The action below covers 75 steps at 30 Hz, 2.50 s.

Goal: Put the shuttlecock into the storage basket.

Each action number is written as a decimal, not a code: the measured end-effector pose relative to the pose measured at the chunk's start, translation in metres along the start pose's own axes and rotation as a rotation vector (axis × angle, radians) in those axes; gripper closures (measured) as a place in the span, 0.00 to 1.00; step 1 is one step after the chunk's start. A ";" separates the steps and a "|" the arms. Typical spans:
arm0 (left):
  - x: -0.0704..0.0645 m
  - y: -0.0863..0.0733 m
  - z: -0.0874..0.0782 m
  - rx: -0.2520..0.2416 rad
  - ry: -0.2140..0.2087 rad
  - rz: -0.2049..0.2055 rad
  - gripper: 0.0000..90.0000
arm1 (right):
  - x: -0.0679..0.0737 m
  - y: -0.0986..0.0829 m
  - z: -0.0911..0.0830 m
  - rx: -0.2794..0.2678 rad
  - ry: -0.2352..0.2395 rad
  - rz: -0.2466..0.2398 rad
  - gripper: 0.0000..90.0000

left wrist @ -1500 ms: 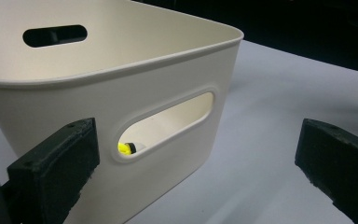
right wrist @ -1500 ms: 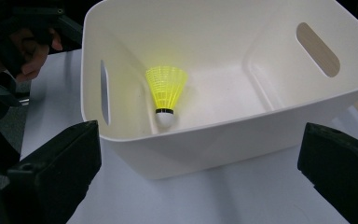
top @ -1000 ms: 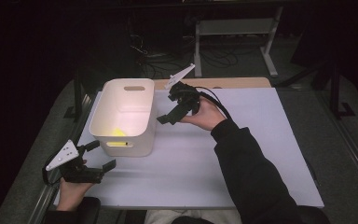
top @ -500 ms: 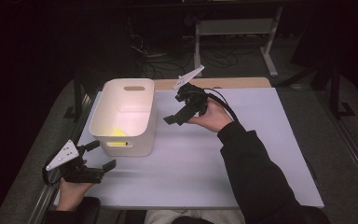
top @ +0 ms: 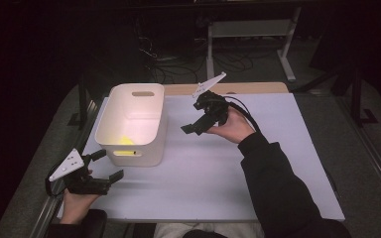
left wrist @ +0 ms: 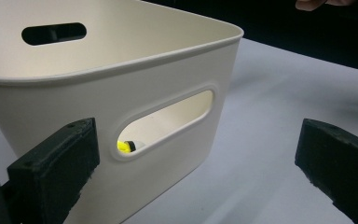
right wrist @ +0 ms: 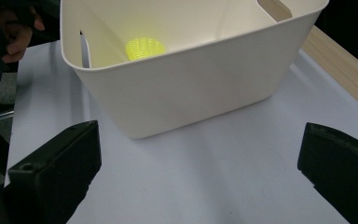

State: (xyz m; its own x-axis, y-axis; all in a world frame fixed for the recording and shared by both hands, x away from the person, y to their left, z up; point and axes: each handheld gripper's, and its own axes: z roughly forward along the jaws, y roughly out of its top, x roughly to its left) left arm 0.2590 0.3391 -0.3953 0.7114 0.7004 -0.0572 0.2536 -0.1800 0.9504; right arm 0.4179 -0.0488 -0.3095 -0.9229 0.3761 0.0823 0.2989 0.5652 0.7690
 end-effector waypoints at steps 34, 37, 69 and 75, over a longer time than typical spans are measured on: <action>0.000 0.000 0.000 -0.001 0.004 -0.003 0.00 | -0.002 -0.052 -0.028 -0.027 -0.049 0.039 0.00; 0.000 0.000 0.000 -0.001 0.004 -0.003 0.00 | -0.003 -0.057 -0.029 -0.027 -0.049 0.049 0.00; 0.000 0.000 0.000 0.001 0.007 -0.003 0.00 | -0.008 -0.099 -0.056 -0.066 -0.084 0.118 0.00; 0.000 0.000 0.000 0.000 0.008 -0.003 0.00 | -0.011 -0.111 -0.061 -0.076 -0.093 0.138 0.00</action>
State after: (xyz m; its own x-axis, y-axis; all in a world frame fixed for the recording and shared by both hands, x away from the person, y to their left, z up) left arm 0.2591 0.3390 -0.3954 0.7052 0.7067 -0.0575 0.2558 -0.1780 0.9502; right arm 0.3800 -0.1601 -0.3566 -0.8469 0.5147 0.1340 0.3987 0.4476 0.8005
